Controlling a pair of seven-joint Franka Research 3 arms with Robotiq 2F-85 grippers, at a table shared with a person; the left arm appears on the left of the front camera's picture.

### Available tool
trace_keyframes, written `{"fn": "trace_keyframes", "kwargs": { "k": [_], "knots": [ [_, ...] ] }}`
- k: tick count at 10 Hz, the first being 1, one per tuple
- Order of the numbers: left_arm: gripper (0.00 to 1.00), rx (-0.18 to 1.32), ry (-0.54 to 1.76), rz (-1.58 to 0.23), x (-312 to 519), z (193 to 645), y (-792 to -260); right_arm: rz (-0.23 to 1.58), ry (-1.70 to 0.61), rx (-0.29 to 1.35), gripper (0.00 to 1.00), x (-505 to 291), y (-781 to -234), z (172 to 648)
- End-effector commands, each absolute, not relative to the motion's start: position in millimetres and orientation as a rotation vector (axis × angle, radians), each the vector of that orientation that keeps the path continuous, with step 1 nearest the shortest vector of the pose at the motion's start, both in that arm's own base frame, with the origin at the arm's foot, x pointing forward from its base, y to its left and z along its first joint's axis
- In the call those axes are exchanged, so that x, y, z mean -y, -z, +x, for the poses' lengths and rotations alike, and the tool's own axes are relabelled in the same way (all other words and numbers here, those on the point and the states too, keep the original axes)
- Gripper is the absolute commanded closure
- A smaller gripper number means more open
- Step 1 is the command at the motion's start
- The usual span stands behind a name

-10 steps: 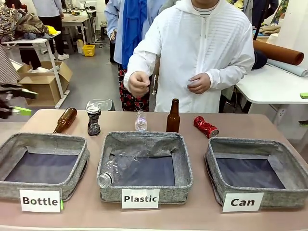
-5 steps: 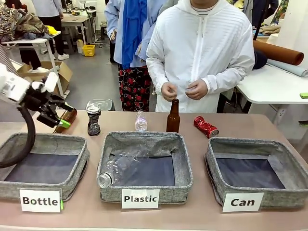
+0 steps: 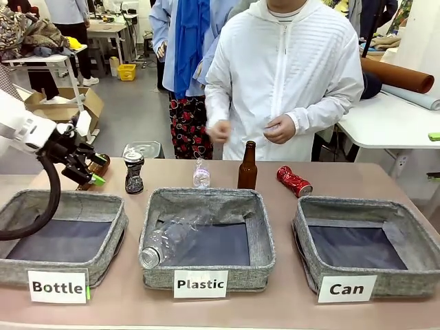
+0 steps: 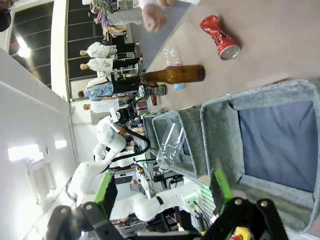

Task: Sort the can waste into the basket.
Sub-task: Pick up the can waste from the table and place it in the right Fabric basket.

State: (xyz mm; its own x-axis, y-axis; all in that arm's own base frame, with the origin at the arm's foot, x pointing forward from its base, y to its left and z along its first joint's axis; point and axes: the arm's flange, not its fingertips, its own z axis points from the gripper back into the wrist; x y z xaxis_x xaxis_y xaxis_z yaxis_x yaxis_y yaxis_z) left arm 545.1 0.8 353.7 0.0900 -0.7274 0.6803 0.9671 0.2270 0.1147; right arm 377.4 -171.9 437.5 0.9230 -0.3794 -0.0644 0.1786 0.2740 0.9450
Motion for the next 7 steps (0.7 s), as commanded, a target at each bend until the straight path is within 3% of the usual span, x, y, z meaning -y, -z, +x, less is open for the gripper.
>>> {"fn": "trace_keyframes", "kwargs": {
  "k": [1, 3, 4, 7],
  "knots": [
    [0.00, 0.688, 1.260, -0.371, 18.5, 564.4, -350.6, 1.244, 0.362, 0.195, 0.00, 173.3, -438.6, 377.3],
    [0.00, 0.736, 1.222, -0.384, 28.6, 574.3, -342.8, 1.244, 0.362, 0.195, 0.00, 173.3, -438.6, 377.3],
    [0.00, 0.769, 1.247, -0.478, -0.3, 563.8, -362.3, 1.244, 0.362, 0.195, 0.00, 173.3, -438.6, 377.3],
    [0.00, 0.881, 1.254, -0.538, -152.0, 416.6, -471.3, 1.244, 0.362, 0.195, 0.00, 173.3, -438.6, 377.3]
  ]
}}
